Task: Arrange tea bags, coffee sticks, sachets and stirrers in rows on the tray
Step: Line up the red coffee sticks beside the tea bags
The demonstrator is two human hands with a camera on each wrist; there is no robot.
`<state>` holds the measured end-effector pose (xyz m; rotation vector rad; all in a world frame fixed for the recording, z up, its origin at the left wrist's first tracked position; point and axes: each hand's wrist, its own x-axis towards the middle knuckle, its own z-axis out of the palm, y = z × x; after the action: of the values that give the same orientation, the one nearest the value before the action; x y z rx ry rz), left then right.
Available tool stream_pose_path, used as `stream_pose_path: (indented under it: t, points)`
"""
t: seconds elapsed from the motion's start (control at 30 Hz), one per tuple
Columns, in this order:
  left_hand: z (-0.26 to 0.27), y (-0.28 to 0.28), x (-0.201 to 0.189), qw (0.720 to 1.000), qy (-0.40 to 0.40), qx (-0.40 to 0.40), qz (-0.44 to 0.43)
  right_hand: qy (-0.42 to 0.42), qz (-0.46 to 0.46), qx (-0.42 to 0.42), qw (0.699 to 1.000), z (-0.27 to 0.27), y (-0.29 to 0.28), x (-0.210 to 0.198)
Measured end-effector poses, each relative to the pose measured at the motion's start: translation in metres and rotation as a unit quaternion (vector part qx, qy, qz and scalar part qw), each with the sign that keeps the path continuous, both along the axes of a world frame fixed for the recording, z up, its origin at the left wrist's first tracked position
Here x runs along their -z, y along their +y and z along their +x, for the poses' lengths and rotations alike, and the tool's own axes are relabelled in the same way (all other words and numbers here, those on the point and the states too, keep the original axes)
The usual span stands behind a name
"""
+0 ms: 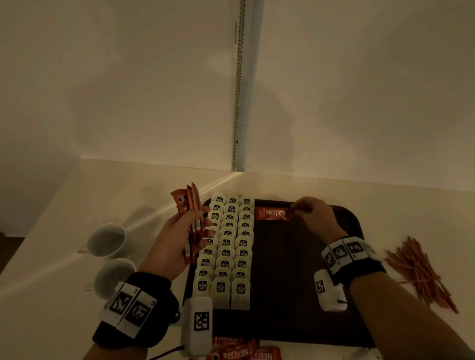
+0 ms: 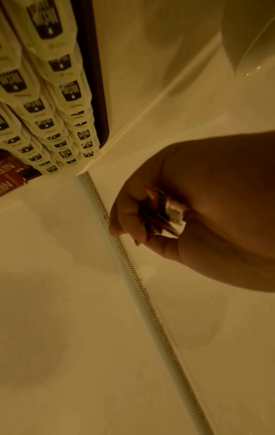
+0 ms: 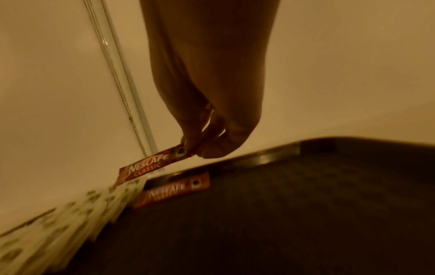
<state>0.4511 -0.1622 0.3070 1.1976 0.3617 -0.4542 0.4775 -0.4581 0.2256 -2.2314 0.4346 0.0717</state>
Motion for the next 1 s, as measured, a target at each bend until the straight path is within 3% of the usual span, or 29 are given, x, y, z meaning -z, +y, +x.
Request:
stream_pose_path:
  t: [0.23, 1.0]
  points:
    - [-0.003, 0.002, 0.008, 1.0, 0.005, 0.007, 0.018, 0.048, -0.005, 0.052, 0.997, -0.001, 0.009, 0.037]
    - [-0.006, 0.0, 0.006, 0.999, -0.006, 0.009, 0.042, 0.053, -0.029, 0.107, 0.992, 0.012, 0.016, 0.048]
